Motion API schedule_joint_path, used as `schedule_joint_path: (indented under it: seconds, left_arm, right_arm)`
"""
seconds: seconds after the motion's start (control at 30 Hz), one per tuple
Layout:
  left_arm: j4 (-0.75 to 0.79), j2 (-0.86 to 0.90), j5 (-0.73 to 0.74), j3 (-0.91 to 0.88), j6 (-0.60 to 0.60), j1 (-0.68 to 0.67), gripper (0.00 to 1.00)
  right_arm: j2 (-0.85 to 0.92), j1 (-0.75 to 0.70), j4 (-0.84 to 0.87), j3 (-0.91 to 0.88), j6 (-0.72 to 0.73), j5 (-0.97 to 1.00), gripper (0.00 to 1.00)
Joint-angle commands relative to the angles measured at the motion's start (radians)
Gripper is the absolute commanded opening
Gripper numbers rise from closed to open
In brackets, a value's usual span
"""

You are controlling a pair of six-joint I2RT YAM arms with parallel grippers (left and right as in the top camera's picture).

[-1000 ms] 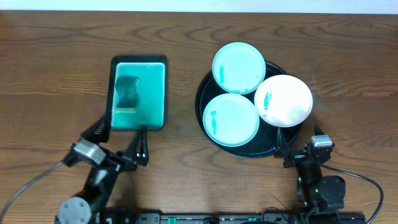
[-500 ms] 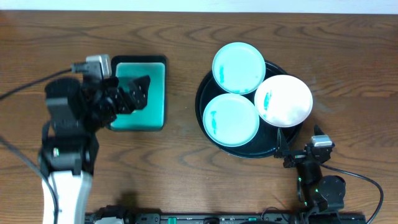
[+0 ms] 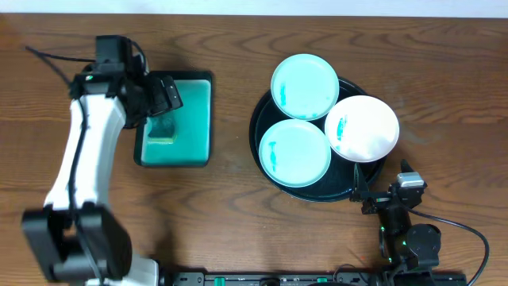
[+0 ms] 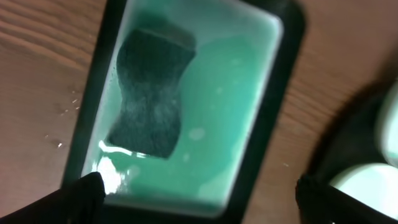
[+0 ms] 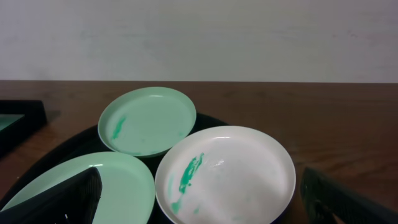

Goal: Clean dirty plates on tray and stack at the side
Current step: 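Reach the left gripper to the dark green sponge in the water tray, then grasp the sponge with the left gripper and lift it from the water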

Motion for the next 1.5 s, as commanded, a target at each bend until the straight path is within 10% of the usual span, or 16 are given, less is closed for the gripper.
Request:
schedule_joint_path:
  seconds: [0.0,0.93,1.27,1.4,1.47]
  left_arm:
    - [0.035,0.093,-0.029,0.019,-0.005,0.002,0.98]
    - [0.193,0.352,-0.144,-0.007,0.074,0.002,0.94]
    - [0.191,0.357,-0.144,-0.007,0.074,0.002,0.50]
    - [0.187,0.357,-0.144,-0.007,0.074,0.002,0.50]
    - [0.182,0.357,-0.144,-0.007,0.074,0.002,0.66]
  right_arm:
    - [-0.003,-0.007,-0.003,-0.003,-0.012,-0.001,0.99]
    - [-0.003,-0.007,-0.003,-0.003,-0.012,-0.001,0.99]
    - [-0.003,-0.007,-0.003,-0.003,-0.012,-0.001,0.99]
    - [-0.003,-0.007,-0.003,-0.003,-0.012,-0.001,0.99]
    - [-0.003,-0.007,-0.003,-0.003,-0.012,-0.001,0.99]
